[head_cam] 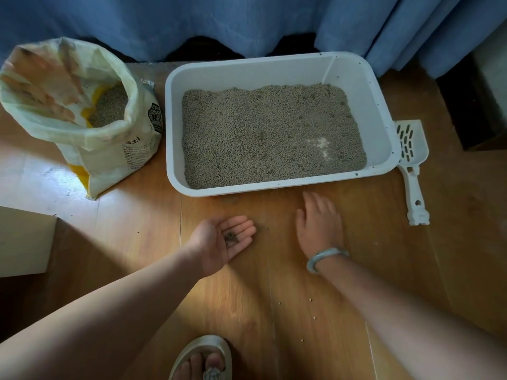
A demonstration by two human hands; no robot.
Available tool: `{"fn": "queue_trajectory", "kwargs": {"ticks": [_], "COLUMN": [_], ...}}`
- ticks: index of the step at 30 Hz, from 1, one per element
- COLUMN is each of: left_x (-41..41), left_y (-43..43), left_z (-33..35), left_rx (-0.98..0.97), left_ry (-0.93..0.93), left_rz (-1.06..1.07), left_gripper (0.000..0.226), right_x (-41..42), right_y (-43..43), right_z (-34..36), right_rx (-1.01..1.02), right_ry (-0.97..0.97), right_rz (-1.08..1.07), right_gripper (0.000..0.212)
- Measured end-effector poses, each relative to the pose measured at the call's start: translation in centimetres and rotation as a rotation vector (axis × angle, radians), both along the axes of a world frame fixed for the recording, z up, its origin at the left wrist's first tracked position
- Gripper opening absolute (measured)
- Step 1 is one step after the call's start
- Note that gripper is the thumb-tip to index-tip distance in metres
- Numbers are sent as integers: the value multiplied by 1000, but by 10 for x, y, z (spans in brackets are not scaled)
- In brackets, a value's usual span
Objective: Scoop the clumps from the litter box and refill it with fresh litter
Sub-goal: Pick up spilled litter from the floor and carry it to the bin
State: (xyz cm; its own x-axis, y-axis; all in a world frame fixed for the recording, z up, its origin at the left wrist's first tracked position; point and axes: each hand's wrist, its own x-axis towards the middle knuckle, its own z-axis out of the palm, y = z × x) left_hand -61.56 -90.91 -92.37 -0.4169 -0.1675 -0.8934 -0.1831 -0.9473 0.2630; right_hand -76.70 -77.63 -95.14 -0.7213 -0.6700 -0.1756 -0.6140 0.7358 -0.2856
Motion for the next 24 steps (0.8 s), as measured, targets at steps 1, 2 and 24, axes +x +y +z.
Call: {"fn": "queue_trajectory", "kwargs": {"ticks": [1,2,24], "left_x": [0,-1,-25], "left_y": [-2,-4,-52], "left_z": [1,3,16], "left_rx": [-8,-23,-204], "left_ry": [-2,-6,33], "left_rz": [10,20,197], "left_gripper": [42,41,26], "right_x": [-8,-15,-38], "right_y": [-1,-3,-28], "right_z": [0,0,-1], "right_rx": [55,76,-36], "right_ry": [-4,-3,58], "right_rz": [-2,12,87], "right_gripper": [46,47,42]}}
